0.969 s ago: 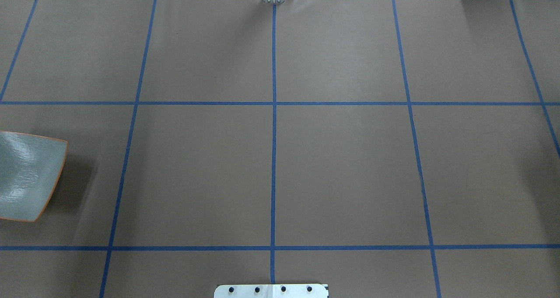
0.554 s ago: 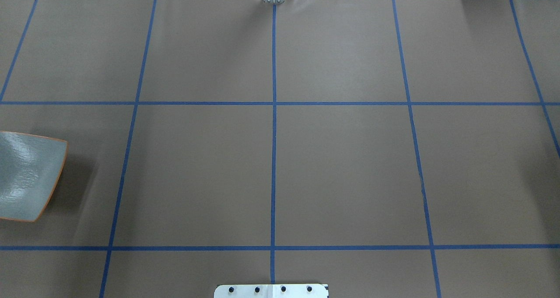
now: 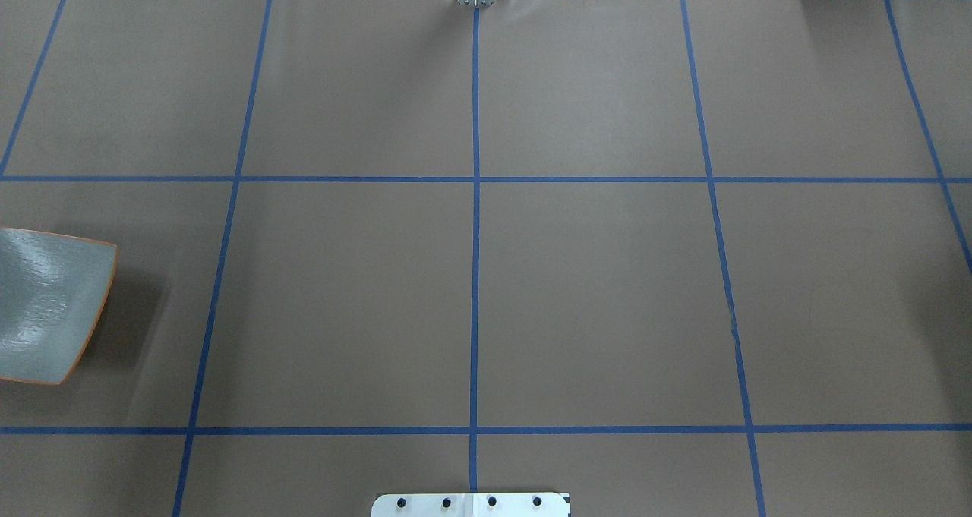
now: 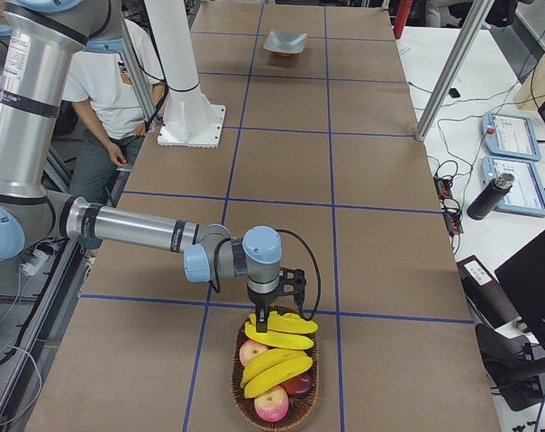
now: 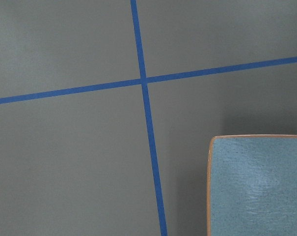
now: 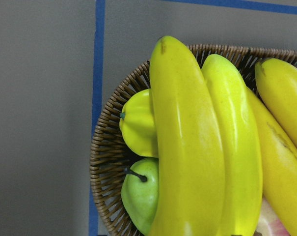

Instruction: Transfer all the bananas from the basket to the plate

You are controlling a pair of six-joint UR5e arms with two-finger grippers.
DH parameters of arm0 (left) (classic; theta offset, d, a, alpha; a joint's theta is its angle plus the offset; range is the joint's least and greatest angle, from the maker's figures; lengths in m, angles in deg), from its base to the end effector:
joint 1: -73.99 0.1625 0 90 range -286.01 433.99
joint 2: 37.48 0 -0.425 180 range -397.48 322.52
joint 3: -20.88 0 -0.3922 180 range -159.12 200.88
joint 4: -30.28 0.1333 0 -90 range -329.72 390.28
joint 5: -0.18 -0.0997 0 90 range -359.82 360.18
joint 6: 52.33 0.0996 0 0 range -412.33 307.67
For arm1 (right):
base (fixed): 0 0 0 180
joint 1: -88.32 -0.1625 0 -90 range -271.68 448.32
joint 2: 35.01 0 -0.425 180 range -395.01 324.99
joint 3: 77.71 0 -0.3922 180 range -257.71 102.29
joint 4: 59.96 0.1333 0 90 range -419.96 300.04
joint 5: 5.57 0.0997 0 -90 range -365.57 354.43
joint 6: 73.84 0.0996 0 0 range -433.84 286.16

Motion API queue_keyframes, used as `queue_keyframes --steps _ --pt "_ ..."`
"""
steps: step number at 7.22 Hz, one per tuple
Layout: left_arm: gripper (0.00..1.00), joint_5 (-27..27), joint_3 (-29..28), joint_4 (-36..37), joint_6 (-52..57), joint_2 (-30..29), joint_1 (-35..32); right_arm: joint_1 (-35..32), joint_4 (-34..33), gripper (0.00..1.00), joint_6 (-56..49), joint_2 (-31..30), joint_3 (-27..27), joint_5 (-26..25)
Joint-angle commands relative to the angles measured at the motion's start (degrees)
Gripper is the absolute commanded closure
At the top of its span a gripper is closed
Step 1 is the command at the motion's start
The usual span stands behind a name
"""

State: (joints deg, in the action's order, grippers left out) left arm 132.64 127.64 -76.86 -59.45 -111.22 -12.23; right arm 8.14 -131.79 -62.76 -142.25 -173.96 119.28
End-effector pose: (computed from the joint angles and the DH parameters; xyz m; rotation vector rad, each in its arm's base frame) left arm -0.0402 -0.3940 0.6069 0.2224 0.7593 0.0588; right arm 0.0125 -0.3758 0.7118 0.0092 -0.6194 -0.0168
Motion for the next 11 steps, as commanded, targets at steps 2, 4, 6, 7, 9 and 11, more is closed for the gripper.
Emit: queue_keyframes --steps 2,4,6,7,9,11 --pt "0.0 -0.01 -0.06 0.0 0.0 0.0 0.0 0.2 0.02 0.31 0.35 0.01 0.53 0.04" --pt "0.0 -0.01 -0.06 0.0 0.0 0.0 0.0 0.2 0.11 0.34 0.0 0.01 1.32 0.04" --pt "0.0 -0.01 0.11 0.0 0.0 0.0 0.0 0.2 0.19 0.38 -0.18 0.1 1.59 0.13" --pt "0.0 -0.01 0.11 0.09 0.0 0.0 0.0 0.2 0.19 0.5 -0.18 0.02 1.59 0.22" --pt "0.0 -0.01 0.11 0.09 0.0 0.0 0.0 0.2 0.28 0.8 -0.18 0.1 1.5 0.48" --pt "0.0 -0.01 0.11 0.09 0.0 0.0 0.0 0.2 0.19 1.0 -0.18 0.36 1.33 0.57"
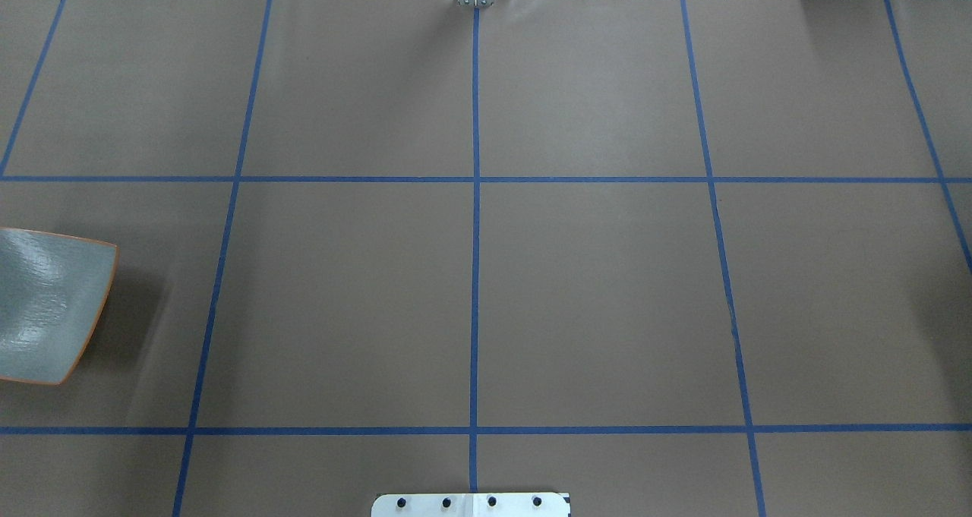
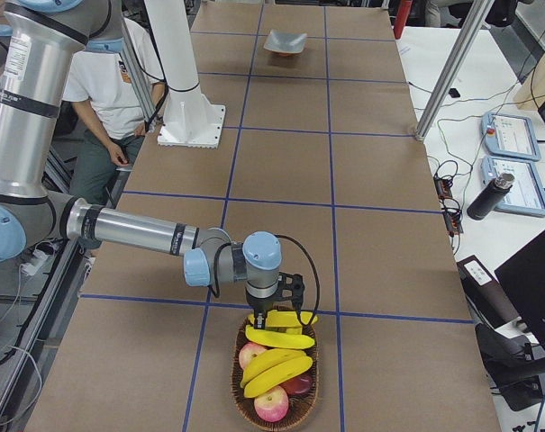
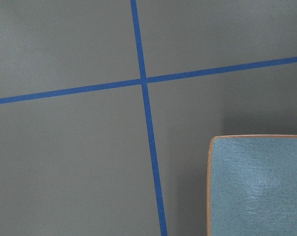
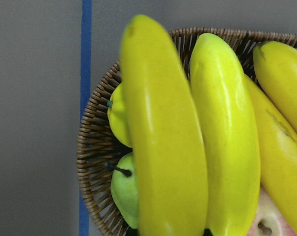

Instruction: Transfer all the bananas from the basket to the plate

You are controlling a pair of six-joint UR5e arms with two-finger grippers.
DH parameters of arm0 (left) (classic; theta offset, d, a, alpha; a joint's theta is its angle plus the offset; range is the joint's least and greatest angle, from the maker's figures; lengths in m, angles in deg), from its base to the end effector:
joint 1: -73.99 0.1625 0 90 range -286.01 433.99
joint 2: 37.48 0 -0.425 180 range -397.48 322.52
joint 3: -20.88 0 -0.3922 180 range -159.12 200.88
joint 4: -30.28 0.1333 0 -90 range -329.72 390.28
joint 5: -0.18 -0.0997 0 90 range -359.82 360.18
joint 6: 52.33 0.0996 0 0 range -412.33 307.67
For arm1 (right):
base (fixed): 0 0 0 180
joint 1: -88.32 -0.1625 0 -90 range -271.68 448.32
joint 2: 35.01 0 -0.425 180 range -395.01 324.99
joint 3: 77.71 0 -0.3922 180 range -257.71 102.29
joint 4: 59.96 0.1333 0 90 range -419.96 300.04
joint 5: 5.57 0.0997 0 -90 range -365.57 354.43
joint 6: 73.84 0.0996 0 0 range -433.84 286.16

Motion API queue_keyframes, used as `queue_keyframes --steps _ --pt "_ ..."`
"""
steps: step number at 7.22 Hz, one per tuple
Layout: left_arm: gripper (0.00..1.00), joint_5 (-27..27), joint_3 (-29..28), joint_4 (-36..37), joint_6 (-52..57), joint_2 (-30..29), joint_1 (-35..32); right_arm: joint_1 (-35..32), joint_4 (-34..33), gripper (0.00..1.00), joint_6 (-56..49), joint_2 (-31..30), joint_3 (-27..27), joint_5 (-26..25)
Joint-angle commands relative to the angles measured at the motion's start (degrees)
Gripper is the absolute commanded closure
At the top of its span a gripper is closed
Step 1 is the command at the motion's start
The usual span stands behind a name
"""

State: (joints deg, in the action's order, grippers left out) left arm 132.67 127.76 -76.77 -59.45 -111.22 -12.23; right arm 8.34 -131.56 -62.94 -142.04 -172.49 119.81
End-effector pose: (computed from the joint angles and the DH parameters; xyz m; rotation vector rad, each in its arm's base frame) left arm -0.0401 -0.3940 0.6060 0.2228 0.7599 0.0591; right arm 0.0107 -0.3742 0.7221 -0.0098 -0.6255 -0.0183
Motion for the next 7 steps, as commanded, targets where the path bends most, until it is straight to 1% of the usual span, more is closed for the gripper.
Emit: queue_keyframes --steps 1,5,7 --pt "0.0 0.05 0.0 0.0 0.0 0.0 0.0 -0.09 -0.03 1.0 0.0 0.25 -0.49 0.04" --pt "0.0 -0.04 -0.17 0.0 0.0 0.0 0.0 -0.26 -0.03 1.0 -0.17 -0.1 -2.07 0.22" --pt "0.0 0.05 -0.09 -0.09 0.0 0.0 0.0 -1.4 -1.25 1.0 -0.26 -0.19 -5.39 1.52"
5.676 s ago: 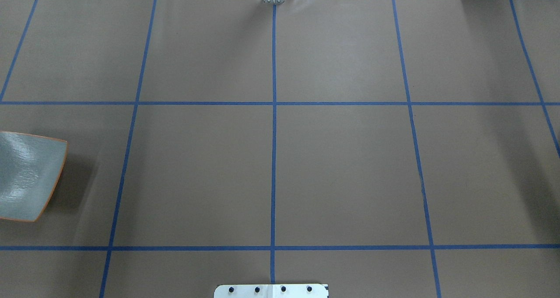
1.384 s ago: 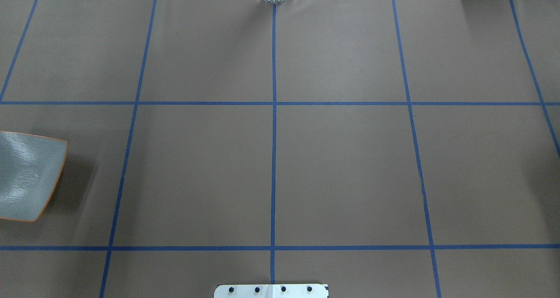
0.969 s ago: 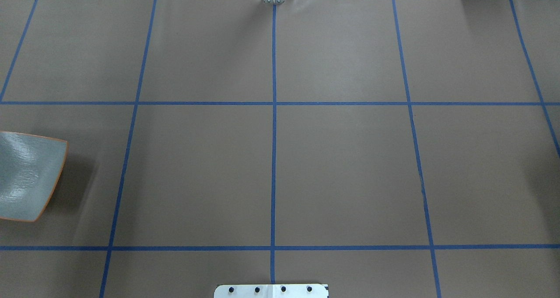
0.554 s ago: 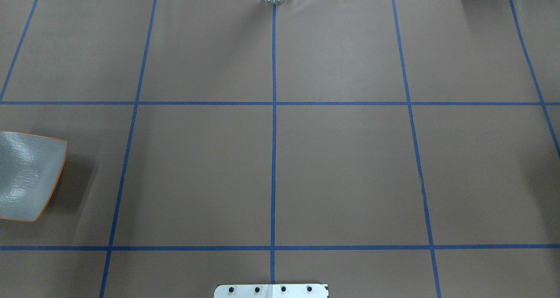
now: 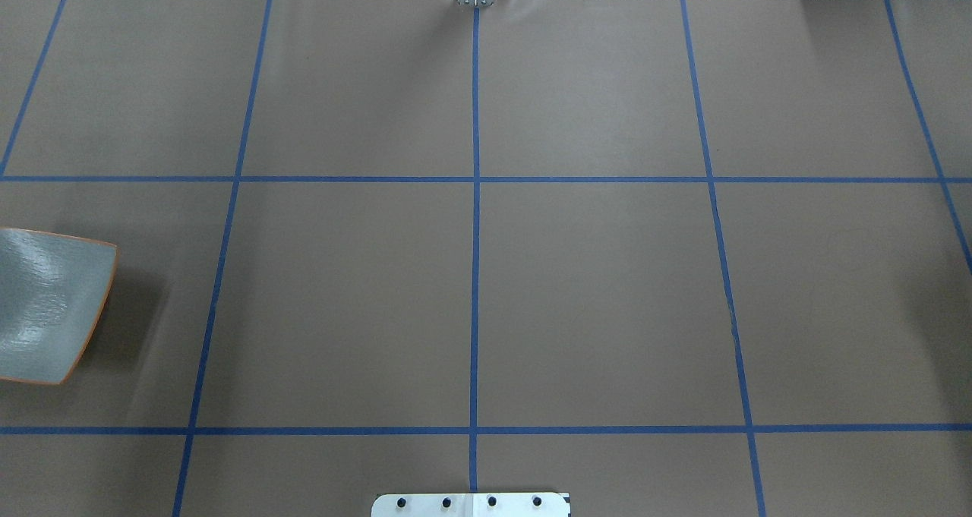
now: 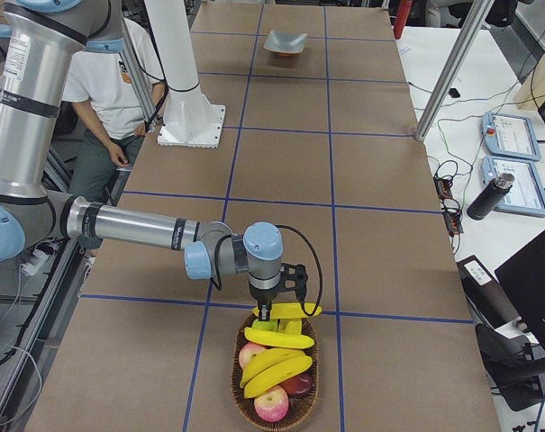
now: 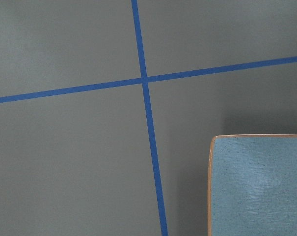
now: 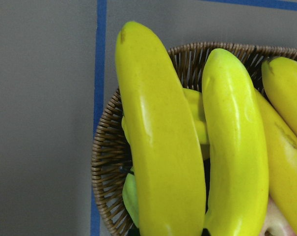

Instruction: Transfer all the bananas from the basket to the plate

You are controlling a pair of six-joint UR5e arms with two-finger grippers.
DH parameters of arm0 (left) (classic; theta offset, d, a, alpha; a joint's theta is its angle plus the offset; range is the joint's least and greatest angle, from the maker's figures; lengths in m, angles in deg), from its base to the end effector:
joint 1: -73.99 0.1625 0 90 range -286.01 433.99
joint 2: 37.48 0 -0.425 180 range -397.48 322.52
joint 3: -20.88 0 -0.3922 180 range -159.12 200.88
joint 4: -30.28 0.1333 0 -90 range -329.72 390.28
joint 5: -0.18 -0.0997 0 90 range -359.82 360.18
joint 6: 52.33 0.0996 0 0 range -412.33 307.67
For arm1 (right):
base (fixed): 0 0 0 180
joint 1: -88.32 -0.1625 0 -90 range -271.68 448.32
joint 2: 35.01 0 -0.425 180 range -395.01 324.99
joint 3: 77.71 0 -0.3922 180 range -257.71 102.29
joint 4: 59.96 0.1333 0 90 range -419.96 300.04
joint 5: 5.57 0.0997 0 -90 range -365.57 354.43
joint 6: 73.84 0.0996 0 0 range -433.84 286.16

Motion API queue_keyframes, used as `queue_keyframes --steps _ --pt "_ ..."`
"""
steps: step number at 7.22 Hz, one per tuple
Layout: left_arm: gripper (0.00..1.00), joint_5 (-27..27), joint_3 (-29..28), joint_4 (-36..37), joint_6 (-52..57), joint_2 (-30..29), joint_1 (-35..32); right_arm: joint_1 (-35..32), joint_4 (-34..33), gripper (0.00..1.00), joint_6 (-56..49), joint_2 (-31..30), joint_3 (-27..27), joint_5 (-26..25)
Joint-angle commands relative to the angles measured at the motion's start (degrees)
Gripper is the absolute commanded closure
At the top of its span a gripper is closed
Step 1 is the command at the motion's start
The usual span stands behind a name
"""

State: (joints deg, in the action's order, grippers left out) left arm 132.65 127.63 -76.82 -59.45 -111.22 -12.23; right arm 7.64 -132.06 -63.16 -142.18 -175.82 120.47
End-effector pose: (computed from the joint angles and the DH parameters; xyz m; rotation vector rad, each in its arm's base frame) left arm -0.0402 -0.3939 0.6070 0.2215 0.7595 0.0585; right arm 0.0134 -0.3799 0.6946 0.0379 -0.6441 -0.0256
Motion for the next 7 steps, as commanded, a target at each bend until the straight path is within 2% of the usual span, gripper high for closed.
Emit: queue_keyframes --steps 1,2,3,4,5,7 --pt "0.0 0.07 0.04 -0.03 0.0 0.0 0.0 -1.57 -2.5 1.0 -0.04 0.29 -3.56 2.01" --pt "0.0 0.07 0.04 -0.03 0.0 0.0 0.0 -1.58 -2.61 1.0 -0.04 0.21 -5.32 3.07" --pt "0.0 0.07 0.04 -0.03 0.0 0.0 0.0 -1.5 -2.52 1.0 0.48 1.08 -6.03 6.73" --pt "0.0 0.68 0.12 -0.03 -0.52 0.0 0.0 -1.41 -2.52 1.0 1.44 2.83 -5.95 12.95" --pt "0.0 2.95 0.12 -0.03 -3.49 -0.7 0.0 -1.41 -2.17 1.0 3.89 4.32 -5.78 17.8" --pt "0.0 8.65 0.3 0.05 -8.23 -3.06 0.09 1.12 -1.91 1.0 12.48 11.68 -5.95 21.61"
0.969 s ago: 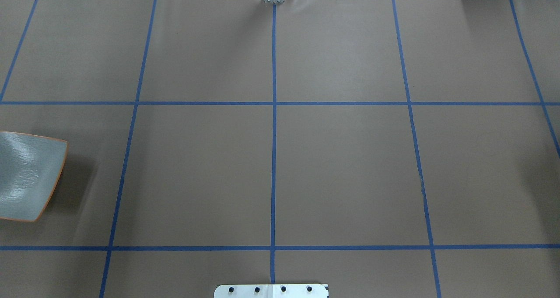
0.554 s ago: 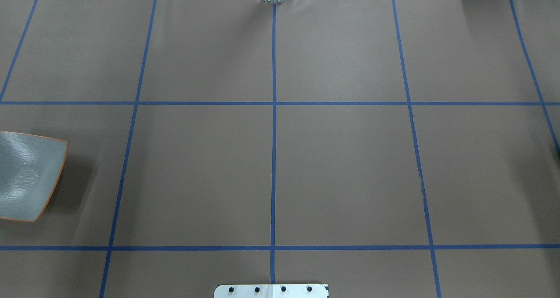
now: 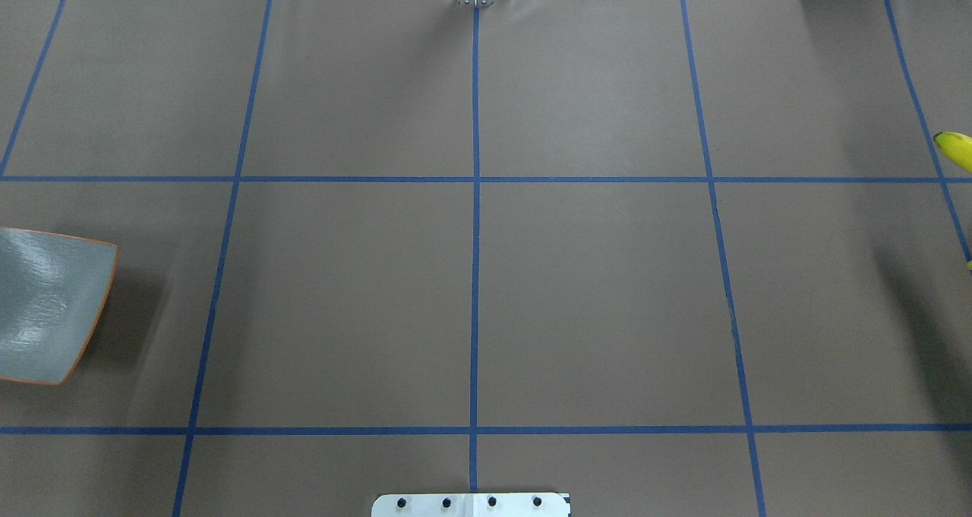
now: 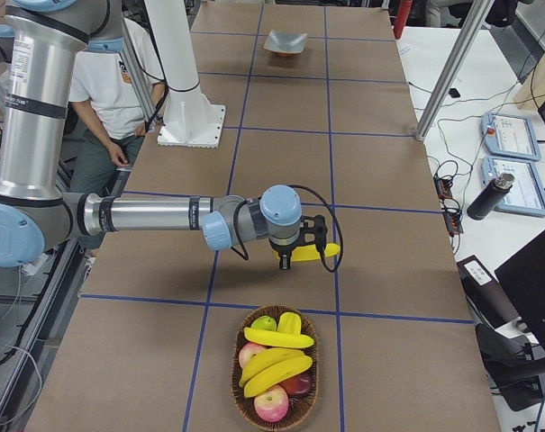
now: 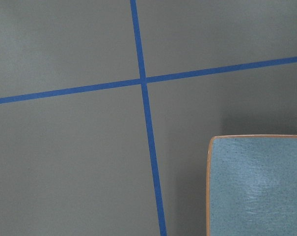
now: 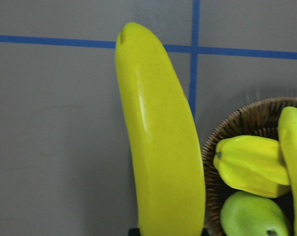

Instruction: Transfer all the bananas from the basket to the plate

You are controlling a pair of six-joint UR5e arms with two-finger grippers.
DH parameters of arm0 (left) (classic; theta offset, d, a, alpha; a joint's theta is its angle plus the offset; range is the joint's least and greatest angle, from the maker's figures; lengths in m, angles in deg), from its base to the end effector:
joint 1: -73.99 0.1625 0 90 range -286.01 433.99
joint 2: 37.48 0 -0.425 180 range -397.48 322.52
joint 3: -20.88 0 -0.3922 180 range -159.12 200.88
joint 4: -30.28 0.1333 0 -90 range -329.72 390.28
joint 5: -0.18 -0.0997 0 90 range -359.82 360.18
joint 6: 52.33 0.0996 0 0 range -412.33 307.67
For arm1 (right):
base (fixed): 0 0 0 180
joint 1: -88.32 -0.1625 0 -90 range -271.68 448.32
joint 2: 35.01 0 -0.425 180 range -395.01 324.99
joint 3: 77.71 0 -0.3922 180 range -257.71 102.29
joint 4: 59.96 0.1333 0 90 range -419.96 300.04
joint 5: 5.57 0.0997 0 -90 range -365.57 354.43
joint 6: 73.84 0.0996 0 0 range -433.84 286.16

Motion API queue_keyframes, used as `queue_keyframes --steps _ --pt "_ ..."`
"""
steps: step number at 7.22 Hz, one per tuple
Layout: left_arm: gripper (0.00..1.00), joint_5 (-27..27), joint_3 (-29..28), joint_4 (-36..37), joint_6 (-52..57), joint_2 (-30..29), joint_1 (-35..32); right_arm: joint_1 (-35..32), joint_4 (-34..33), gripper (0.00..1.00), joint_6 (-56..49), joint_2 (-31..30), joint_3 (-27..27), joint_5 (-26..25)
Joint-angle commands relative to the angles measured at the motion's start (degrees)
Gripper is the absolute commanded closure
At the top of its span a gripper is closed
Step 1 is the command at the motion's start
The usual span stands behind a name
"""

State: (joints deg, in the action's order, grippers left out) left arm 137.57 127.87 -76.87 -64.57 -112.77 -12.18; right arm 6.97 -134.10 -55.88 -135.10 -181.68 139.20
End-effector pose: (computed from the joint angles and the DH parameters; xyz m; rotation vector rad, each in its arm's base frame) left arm -0.0331 -0.4035 0.5884 0.2017 0.8548 0.0030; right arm -0.0133 -0.4330 0.5748 0.0914 -0.9926 -0.0158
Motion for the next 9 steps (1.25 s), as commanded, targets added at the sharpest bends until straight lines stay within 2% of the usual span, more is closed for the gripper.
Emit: queue_keyframes --steps 1,3,4,5,6,7,8,9 --pt "0.0 7.06 -0.02 0.19 -10.45 -4.92 0.82 4.59 0.13 1.0 9.42 8.47 0.08 2.37" --pt "0.0 10.51 0.67 0.11 -25.83 -12.3 5.46 9.43 0.13 1.0 18.39 14.72 0.35 0.8" --pt "0.0 11.22 2.85 0.37 -33.82 -15.9 8.53 10.76 0.13 1.0 21.13 16.4 0.26 0.7" --pt "0.0 11.23 2.87 0.37 -44.6 -21.85 11.87 12.86 0.13 1.0 25.77 19.03 0.35 0.52" --pt "0.0 10.79 2.61 0.46 -54.02 -27.66 15.55 14.97 0.13 1.0 31.3 21.41 0.0 0.52" --pt "0.0 10.26 2.18 0.54 -58.12 -31.54 18.46 17.08 0.13 1.0 37.01 23.95 -0.27 0.43" --pt "0.0 8.0 1.74 0.72 -60.07 -34.45 22.75 19.53 0.22 1.0 41.76 25.81 -1.22 -0.96" --pt "0.0 5.02 -0.44 0.46 -66.88 -39.7 26.54 23.04 0.14 1.0 44.33 25.91 -3.06 -4.54"
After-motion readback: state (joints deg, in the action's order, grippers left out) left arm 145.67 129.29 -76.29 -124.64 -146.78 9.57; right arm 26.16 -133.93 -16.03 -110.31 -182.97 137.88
